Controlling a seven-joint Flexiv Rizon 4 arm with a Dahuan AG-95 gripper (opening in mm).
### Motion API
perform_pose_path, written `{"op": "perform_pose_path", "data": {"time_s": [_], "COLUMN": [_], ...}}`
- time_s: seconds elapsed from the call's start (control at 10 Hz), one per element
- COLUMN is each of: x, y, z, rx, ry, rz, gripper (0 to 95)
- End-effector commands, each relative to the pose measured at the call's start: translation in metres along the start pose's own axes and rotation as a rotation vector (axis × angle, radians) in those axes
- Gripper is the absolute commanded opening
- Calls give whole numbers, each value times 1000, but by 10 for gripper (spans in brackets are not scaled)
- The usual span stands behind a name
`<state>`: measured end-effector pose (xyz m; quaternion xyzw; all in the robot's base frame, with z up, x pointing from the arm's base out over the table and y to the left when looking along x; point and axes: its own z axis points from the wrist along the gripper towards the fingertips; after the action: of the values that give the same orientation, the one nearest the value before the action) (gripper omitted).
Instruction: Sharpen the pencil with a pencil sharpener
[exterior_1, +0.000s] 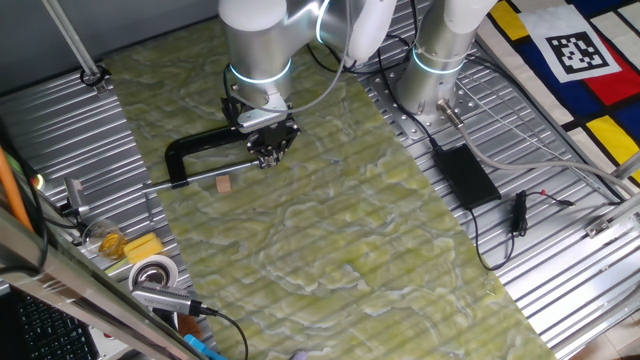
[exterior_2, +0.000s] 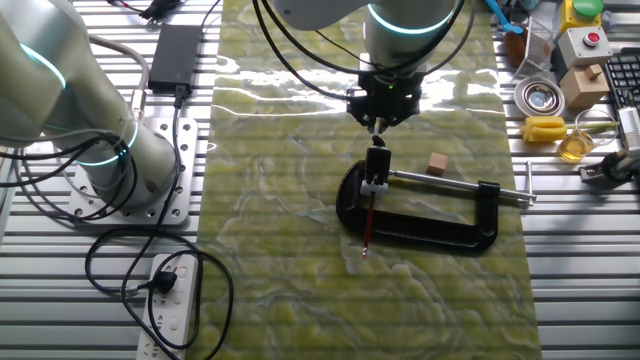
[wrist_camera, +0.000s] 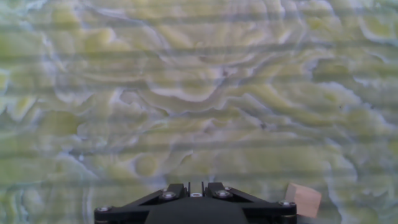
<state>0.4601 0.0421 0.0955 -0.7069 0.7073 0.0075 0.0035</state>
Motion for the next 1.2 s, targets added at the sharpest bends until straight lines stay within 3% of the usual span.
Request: {"op": "perform_pose_path", "data": {"time_s": [0.1, 1.2], "x": [0, 0], "y": [0, -1], "z": [0, 0], "rx": [-2, -13], "ry": [-11, -9], "rz": [-12, 22], "gripper": [0, 0]}}
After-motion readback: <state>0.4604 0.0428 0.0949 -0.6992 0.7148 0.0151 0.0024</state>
